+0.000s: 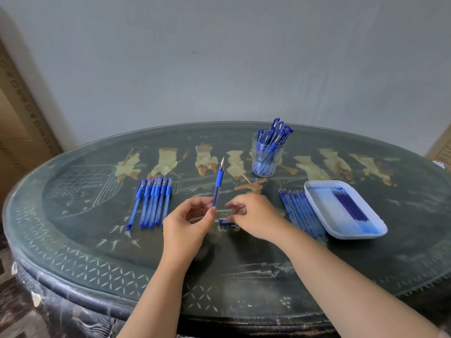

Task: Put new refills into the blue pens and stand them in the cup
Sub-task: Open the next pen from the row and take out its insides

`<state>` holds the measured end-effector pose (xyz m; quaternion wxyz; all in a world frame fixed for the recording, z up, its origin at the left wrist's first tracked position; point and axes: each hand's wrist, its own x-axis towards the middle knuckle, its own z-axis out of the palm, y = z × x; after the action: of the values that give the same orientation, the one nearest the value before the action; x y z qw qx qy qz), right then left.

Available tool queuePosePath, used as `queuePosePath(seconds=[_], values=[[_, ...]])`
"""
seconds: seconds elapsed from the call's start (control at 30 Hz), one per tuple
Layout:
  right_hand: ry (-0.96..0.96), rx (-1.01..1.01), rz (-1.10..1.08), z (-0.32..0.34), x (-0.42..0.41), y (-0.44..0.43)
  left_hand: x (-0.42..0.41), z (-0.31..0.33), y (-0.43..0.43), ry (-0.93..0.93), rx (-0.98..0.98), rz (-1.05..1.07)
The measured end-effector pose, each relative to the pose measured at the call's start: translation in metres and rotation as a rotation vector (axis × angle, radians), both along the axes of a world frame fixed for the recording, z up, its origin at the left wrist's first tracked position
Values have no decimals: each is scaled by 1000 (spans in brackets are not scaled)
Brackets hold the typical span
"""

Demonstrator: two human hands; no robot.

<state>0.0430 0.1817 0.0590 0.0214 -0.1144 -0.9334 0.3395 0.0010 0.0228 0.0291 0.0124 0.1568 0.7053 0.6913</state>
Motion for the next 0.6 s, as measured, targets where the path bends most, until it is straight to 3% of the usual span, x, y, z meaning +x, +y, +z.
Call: queuePosePath(seconds=[0.1,0.23,0.37,0.47,0.53,0.6], values=[[-6,99,24,-7,0,-4,-2,0,-1,-52,33,-36],[14,-11,-39,-8,-2,5,-1,2,-1,-132,125,-84],[216,-560,-300,16,-4,17,-2,7,-4,-225,223,-180],[413,-953,-310,47,-5,16,1,10,-4,-260,225,-295],[462,-1069,-261,63,-6,11,2,8,-2,-255,184,-331],[438,-1021,-225,71,-6,4,3,7,-1,-251,163,-330]])
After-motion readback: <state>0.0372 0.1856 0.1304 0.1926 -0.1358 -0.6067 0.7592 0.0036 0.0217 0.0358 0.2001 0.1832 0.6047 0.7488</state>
